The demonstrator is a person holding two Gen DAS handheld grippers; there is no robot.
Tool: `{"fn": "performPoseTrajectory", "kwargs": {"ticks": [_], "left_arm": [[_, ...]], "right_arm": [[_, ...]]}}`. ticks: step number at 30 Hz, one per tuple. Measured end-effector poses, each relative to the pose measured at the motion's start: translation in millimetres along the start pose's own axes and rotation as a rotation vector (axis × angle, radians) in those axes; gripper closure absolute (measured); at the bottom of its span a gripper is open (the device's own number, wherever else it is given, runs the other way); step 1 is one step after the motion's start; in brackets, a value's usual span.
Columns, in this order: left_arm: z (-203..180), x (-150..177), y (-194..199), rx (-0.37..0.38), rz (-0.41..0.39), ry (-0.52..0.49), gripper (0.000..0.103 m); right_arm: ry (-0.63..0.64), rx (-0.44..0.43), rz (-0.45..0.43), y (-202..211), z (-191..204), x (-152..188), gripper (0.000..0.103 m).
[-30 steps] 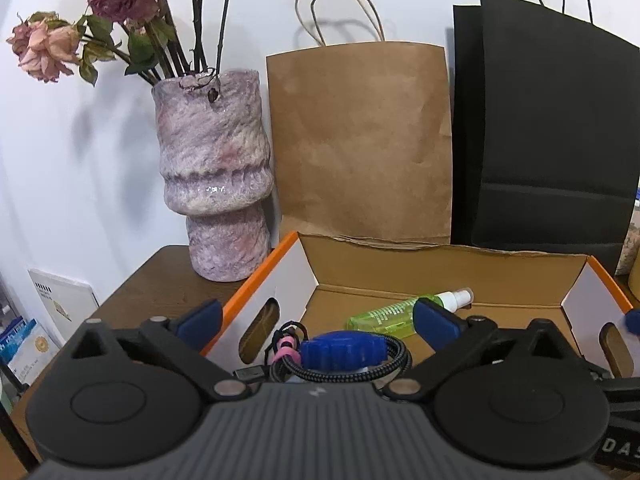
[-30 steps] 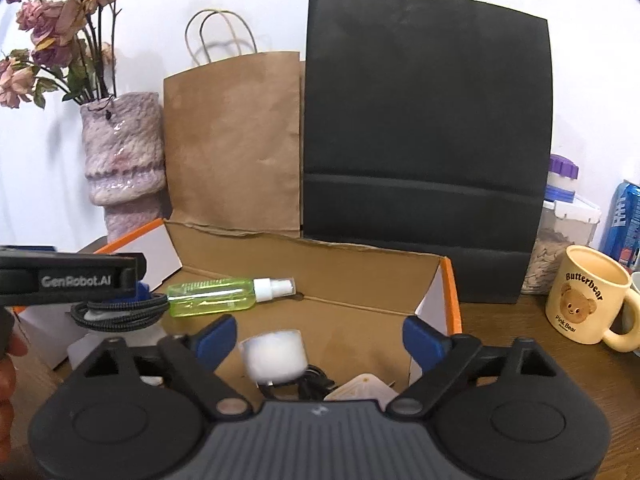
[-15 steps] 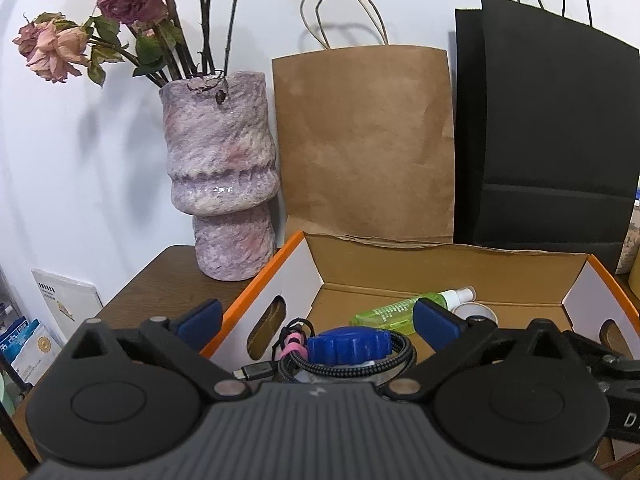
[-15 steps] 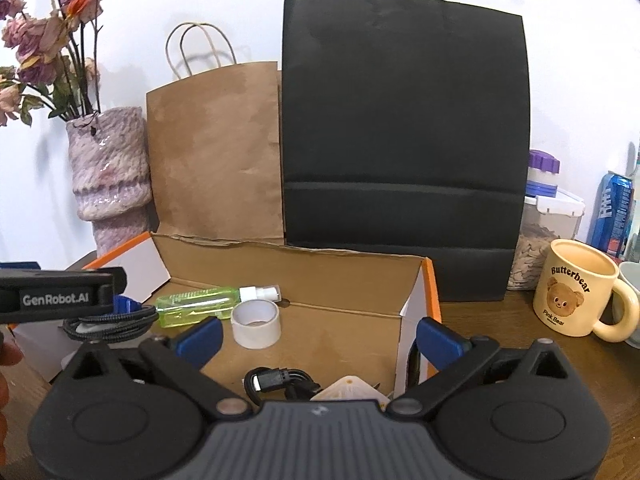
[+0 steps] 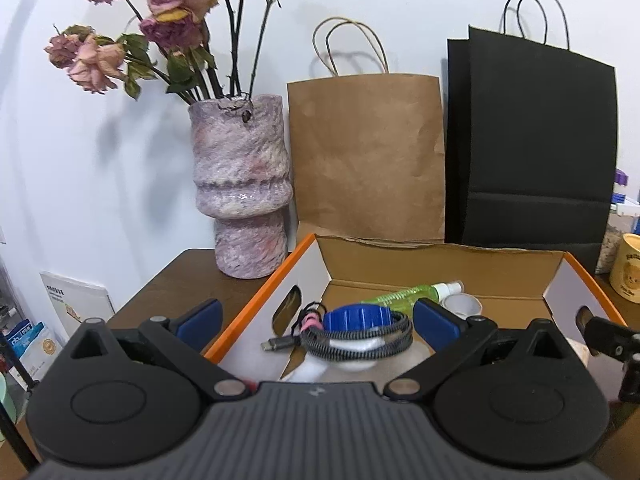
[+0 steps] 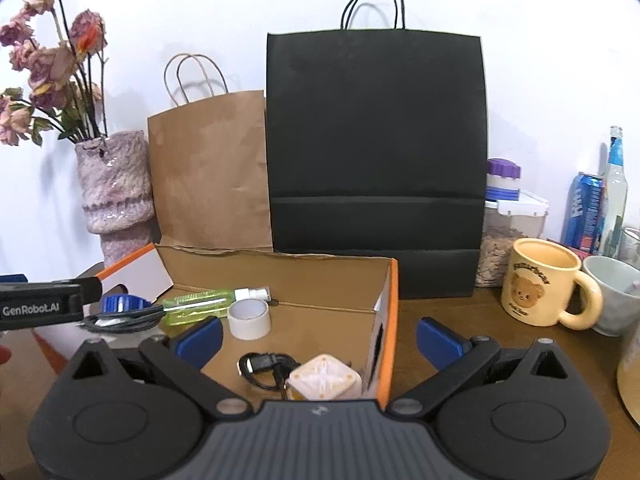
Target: Organize rigid objects
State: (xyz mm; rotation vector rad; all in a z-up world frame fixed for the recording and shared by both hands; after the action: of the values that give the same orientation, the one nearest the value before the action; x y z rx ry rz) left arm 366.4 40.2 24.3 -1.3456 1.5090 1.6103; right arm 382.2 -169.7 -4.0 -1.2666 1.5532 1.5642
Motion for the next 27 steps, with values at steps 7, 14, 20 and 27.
{"fn": "performPoseTrajectory", "kwargs": {"ticks": [7, 14, 20, 27], "left_arm": [[14.3, 13.3, 42.9, 0.007, 0.004, 0.001, 0.0], [31.2, 25.9, 88.2, 0.006, 0.008, 0.011, 0.0], [41.6, 37.7, 130.8, 0.01, 0.013, 0.007, 0.0], [51.1, 57.4, 185.6, 0.039, 0.021, -0.008, 0.0]], "right_arm": [[0.011, -0.004, -0.02, 46.8, -2.3, 11.0, 0.0], [0.009, -0.011, -0.042, 98.7, -2.7, 21.6, 0.0], [0.013, -0.026, -0.05, 142.1, -1.3, 35.6, 0.0], [0.021, -0.052, -0.05, 198.7, 3.5, 60.4, 0.0]]}}
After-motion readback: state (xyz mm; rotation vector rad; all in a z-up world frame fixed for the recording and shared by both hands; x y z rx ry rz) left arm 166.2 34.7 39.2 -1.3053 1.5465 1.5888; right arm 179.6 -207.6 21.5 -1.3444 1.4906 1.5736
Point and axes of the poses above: each gripper's, at about its wrist camera, not at the fingertips, and y roughly against the way its jaws point, z to its left, x to its underside, the point moved 2 cm from there along -y, roughly the way its jaws point, and after that the axes turned 12 degrees about y, right-handed, at the moved point
